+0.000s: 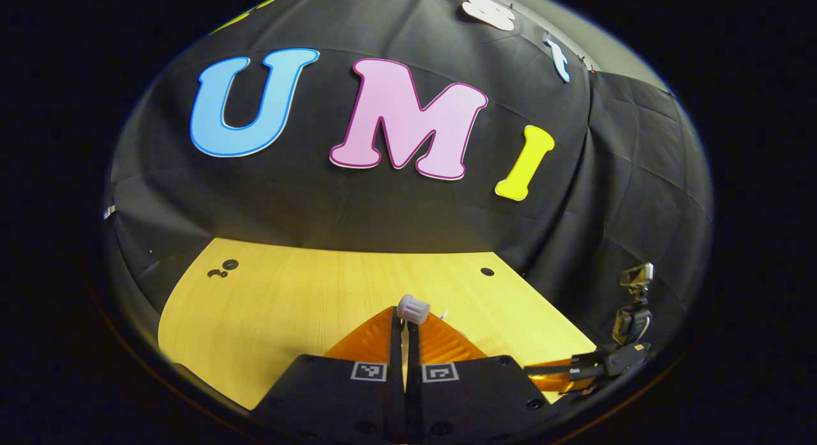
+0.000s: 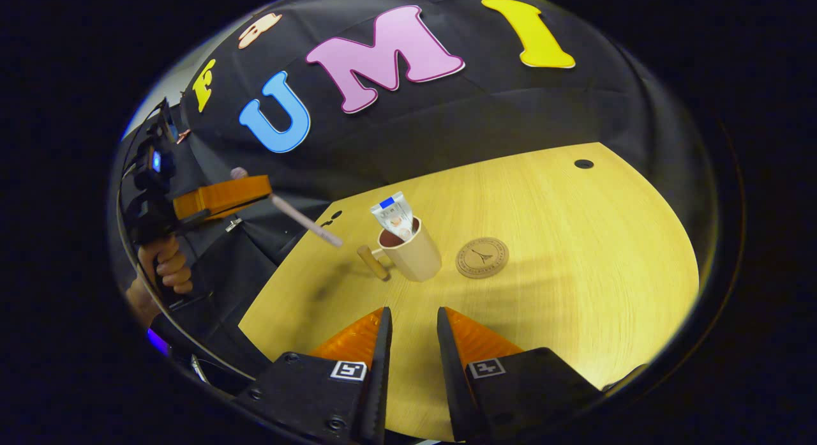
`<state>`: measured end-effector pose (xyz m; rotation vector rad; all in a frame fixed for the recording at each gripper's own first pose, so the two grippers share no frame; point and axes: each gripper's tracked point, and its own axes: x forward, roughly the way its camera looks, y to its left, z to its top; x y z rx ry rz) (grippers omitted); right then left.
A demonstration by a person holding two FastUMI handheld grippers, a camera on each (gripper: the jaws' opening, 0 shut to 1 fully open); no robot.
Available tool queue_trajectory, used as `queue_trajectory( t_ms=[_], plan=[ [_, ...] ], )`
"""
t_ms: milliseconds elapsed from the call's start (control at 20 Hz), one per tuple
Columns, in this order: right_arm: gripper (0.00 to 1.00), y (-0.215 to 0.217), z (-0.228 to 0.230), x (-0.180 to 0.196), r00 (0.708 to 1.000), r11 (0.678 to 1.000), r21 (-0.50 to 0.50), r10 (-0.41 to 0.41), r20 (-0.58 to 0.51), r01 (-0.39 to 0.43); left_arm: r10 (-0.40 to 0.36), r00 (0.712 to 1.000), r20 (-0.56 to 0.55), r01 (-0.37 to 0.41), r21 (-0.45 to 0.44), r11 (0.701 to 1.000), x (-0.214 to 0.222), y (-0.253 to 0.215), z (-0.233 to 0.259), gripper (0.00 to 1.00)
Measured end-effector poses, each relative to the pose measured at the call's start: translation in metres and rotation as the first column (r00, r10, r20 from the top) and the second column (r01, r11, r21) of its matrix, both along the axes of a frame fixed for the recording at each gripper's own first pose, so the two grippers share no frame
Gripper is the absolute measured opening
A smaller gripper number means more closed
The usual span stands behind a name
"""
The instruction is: Put the toothbrush and toothpaste on the desktop into the cup, then pick up the cup and place it on the coaster on the desktop.
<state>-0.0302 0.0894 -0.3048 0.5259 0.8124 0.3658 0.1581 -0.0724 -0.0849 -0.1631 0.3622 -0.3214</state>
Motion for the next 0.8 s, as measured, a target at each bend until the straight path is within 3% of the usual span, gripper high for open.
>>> queue_trajectory(
  t_ms=[400,700,800],
  plan=[
    [0.43,-0.055,-0.005,-0.024,0.992,0.993,-0.043,-0.111,-0.064,0.109,-0.038,0.998,-0.049,0.040,0.038,0.998,0.060,-0.024,-0.047,0.06],
    [0.43,-0.074,-0.006,-0.025,0.975,0.976,-0.058,-0.214,-0.067,0.210,-0.053,0.989,-0.136,0.061,0.056,0.997,0.075,-0.030,-0.096,0.06],
    [0.43,-0.078,-0.005,-0.026,0.970,0.971,-0.068,-0.235,-0.064,0.231,-0.089,0.986,-0.144,0.099,0.067,0.993,0.075,-0.036,-0.104,0.06]
  ],
)
